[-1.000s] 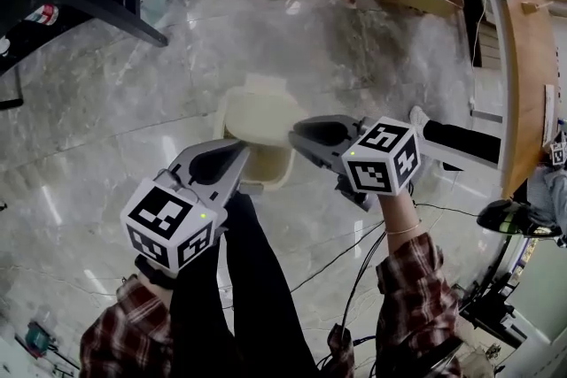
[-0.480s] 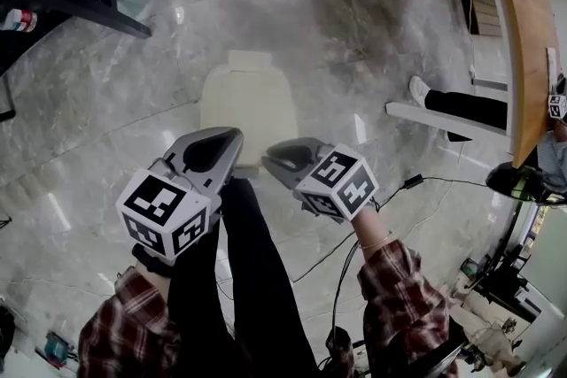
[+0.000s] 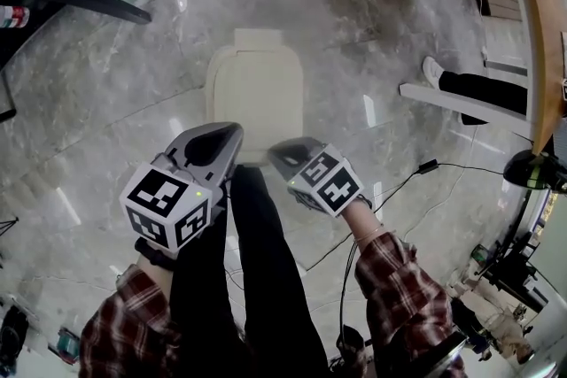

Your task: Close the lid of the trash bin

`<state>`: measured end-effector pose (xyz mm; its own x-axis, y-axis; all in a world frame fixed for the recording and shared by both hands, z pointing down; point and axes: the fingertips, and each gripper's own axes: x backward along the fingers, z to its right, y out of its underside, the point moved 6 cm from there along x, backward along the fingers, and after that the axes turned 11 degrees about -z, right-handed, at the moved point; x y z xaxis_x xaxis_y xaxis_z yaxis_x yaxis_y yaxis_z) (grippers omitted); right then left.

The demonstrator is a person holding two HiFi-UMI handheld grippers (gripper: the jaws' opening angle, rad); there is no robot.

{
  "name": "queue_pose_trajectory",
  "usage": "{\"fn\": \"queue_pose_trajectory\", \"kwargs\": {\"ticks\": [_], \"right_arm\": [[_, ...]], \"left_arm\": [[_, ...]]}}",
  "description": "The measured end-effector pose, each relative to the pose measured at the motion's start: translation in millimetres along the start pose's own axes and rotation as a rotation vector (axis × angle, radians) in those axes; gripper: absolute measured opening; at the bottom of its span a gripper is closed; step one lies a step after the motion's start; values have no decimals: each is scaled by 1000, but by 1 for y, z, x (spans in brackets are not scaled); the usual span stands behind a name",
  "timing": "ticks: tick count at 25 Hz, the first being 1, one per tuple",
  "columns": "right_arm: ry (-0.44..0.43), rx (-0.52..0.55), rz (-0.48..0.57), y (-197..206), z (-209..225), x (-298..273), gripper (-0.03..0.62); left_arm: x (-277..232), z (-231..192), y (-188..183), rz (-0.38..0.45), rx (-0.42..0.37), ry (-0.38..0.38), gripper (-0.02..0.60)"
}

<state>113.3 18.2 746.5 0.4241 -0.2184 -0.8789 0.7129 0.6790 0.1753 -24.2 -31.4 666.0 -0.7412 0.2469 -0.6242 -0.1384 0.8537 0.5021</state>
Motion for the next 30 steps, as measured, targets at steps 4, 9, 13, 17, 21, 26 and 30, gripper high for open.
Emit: {"fn": "queue_pose_trajectory", "kwargs": {"ticks": [4, 9, 13, 17, 21, 26, 30], "right_arm": [[57, 20, -25, 9, 3, -20, 15], [94, -3, -49, 15, 8, -41, 15], [117, -16, -72, 17, 10, -52, 15], [128, -11, -86, 16, 11, -56, 14], [147, 2, -96, 16, 10, -58, 14], [154, -20, -104, 16, 12, -63, 14], [156, -30, -107, 17, 10, -64, 14]], "left_arm": [[1, -5, 3, 5, -2, -7, 12], [4, -12, 7, 5, 0, -22, 12], [7, -16, 8, 5, 1, -25, 12], [11, -18, 8, 6, 2, -24, 12], [12, -20, 8, 6, 1, -26, 12], [14, -23, 6, 10, -3, -25, 11], [18, -21, 4, 6, -14, -26, 12]]}}
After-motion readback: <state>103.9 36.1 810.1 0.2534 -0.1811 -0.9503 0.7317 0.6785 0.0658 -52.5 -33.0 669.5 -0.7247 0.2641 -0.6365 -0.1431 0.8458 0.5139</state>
